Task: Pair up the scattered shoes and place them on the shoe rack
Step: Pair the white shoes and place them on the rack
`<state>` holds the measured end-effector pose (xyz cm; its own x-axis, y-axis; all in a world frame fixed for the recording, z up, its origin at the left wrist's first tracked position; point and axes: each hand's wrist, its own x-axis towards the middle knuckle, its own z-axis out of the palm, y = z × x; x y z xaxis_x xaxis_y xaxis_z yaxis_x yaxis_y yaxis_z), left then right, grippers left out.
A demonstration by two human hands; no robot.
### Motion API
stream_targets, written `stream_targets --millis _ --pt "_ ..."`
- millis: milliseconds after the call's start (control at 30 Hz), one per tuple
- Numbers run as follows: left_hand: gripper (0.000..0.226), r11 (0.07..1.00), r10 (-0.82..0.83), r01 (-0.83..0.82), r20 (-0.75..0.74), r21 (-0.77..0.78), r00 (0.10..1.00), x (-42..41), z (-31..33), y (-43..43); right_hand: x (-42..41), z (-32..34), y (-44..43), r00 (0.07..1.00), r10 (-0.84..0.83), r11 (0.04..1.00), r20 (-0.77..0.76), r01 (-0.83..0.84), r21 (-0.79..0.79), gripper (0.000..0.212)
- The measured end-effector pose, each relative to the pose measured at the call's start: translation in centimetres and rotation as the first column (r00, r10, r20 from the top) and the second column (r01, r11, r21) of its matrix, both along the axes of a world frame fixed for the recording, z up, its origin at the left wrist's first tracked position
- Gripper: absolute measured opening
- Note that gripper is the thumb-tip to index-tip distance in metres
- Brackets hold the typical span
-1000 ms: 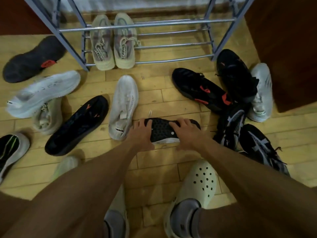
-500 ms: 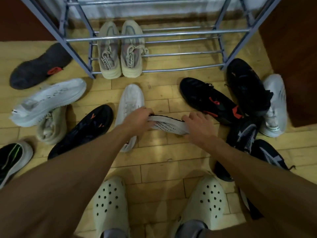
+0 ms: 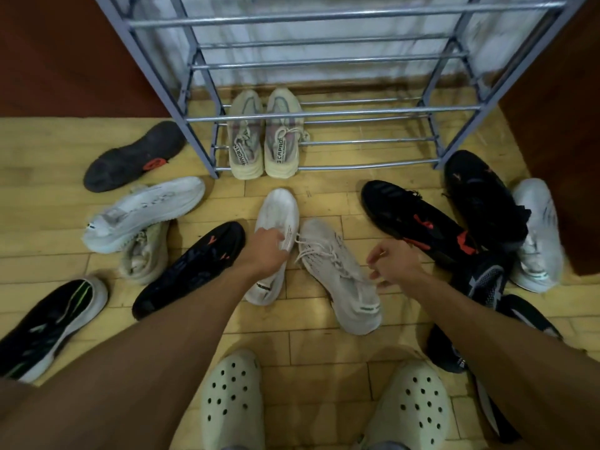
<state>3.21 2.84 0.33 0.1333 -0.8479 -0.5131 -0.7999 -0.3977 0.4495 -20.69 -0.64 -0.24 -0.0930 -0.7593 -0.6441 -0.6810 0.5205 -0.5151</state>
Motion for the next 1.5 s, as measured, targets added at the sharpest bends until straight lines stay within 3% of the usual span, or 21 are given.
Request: stream_targets --millis 67,167,300,433,567,733,833,900,1000,1067,1133,1267,1500 --pt "0.048 0.998 0.017 -0.02 0.05 0.057 0.999 1.0 -0.6 1.1 0.5 -0.5 0.0 0.999 -0.047 0.999 0.024 0.047 -0.008 0.016" --pt "0.046 0.99 0.08 -0.087 0.066 0.108 0.995 2.4 -1.7 2.6 1.2 -1.3 -0.5 0.993 0.088 0.993 -0.084 -0.094 -0.072 0.019" --pt "0.056 0.974 0.172 -0.18 0.072 0.136 0.982 2.7 -2.9 2.9 2.1 -1.7 -0.7 0.956 0.258 0.966 -0.142 -0.256 0.038 0.039" --pt "0.059 0.949 0.286 -0.29 0.049 0.119 0.957 2.1 -4.2 2.5 2.8 -2.7 0.1 0.935 0.346 0.924 -0.077 -0.325 0.204 0.042" --pt "0.056 0.92 0.389 -0.389 0.024 0.032 0.921 2.2 -5.9 2.4 3.4 -4.5 0.8 0.925 0.377 0.908 -0.034 -0.363 0.209 0.041" --pt "0.05 0.899 0.438 -0.436 0.045 -0.046 0.898 2.0 -6.8 2.6 2.9 -4.7 0.3 0.952 0.3 0.923 0.059 -0.305 0.234 0.041" --pt "0.053 0.904 0.427 -0.427 0.037 0.0 0.904 1.6 -6.4 2.3 2.3 -4.5 0.3 0.961 0.257 0.931 0.104 -0.275 0.242 0.035" --pt "0.054 0.914 0.398 -0.403 0.098 0.041 0.912 0.7 -5.7 2.0 2.2 -4.3 0.3 0.966 0.229 0.94 0.121 -0.252 0.231 0.027" --pt "0.049 0.945 0.325 -0.321 0.241 -0.056 0.915 -1.0 -4.0 1.8 2.9 -3.5 0.3 0.97 0.169 0.957 0.175 -0.204 0.207 0.025" --pt "0.045 0.94 0.338 -0.33 0.114 -0.086 0.934 -2.0 -3.0 1.8 3.7 -2.5 0.2 0.969 0.125 0.968 0.214 -0.166 0.187 0.027" --pt "0.044 0.919 0.393 -0.394 -0.141 0.018 0.909 -2.8 -1.4 1.7 4.7 -1.3 0.1 0.963 0.099 0.977 0.252 -0.142 0.159 0.027" --pt "0.043 0.86 0.502 -0.471 -0.498 0.197 0.708 -3.1 2.9 2.2 6.5 1.0 -0.2 0.946 0.123 0.985 0.3 -0.155 0.083 0.03" --pt "0.025 0.864 0.502 -0.43 -0.392 0.26 0.771 0.1 5.8 3.6 8.5 4.7 0.8 0.912 0.175 0.98 0.371 -0.197 0.02 0.027"
